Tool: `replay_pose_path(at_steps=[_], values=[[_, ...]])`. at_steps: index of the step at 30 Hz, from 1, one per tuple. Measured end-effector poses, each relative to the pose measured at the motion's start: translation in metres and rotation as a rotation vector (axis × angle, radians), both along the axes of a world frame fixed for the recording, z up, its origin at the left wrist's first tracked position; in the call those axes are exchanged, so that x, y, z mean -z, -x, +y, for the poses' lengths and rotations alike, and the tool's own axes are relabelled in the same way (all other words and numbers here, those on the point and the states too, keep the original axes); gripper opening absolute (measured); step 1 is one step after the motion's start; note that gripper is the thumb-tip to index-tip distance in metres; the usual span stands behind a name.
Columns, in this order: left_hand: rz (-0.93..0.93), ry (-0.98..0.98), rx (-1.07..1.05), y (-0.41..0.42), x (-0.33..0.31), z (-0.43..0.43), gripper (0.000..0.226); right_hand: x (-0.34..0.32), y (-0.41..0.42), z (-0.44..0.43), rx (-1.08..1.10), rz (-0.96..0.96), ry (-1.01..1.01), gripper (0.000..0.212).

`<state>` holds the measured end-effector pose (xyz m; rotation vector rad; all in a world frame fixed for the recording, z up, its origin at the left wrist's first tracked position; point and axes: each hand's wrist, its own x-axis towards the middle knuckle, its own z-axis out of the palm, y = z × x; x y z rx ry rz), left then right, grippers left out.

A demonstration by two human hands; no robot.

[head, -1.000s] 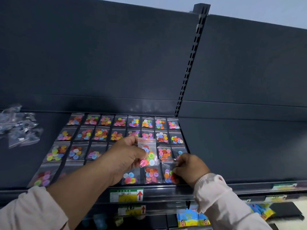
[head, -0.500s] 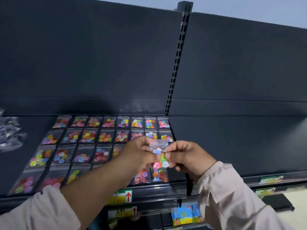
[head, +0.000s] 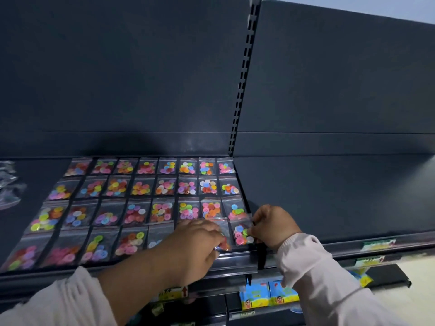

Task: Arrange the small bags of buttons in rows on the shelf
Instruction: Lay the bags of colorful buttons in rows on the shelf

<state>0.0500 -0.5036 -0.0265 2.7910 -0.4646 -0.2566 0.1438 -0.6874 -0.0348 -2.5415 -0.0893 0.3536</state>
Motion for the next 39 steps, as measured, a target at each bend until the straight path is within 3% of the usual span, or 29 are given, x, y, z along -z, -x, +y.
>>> replay_pose_path(at_steps=[5, 23, 27, 34, 39], values=[[0.016, -0.052, 0.011, 0.003, -0.001, -0.001, 0.048, 0.000, 0.003, -0.001, -0.066, -0.070, 0.109, 0.013], [-0.016, 0.021, 0.043, 0.004, -0.006, 0.002, 0.045, -0.009, 0.010, 0.003, -0.245, -0.058, 0.140, 0.010], [-0.032, 0.036, 0.054, 0.004, -0.008, 0.002, 0.046, -0.014, 0.009, 0.002, -0.237, -0.098, 0.169, 0.018], [-0.061, 0.021, -0.019, -0.001, -0.009, 0.008, 0.052, -0.025, 0.008, 0.011, -0.287, -0.214, 0.119, 0.005], [-0.124, 0.034, -0.184, -0.002, -0.018, 0.028, 0.057, -0.035, 0.008, 0.027, -0.355, -0.322, 0.194, 0.027]])
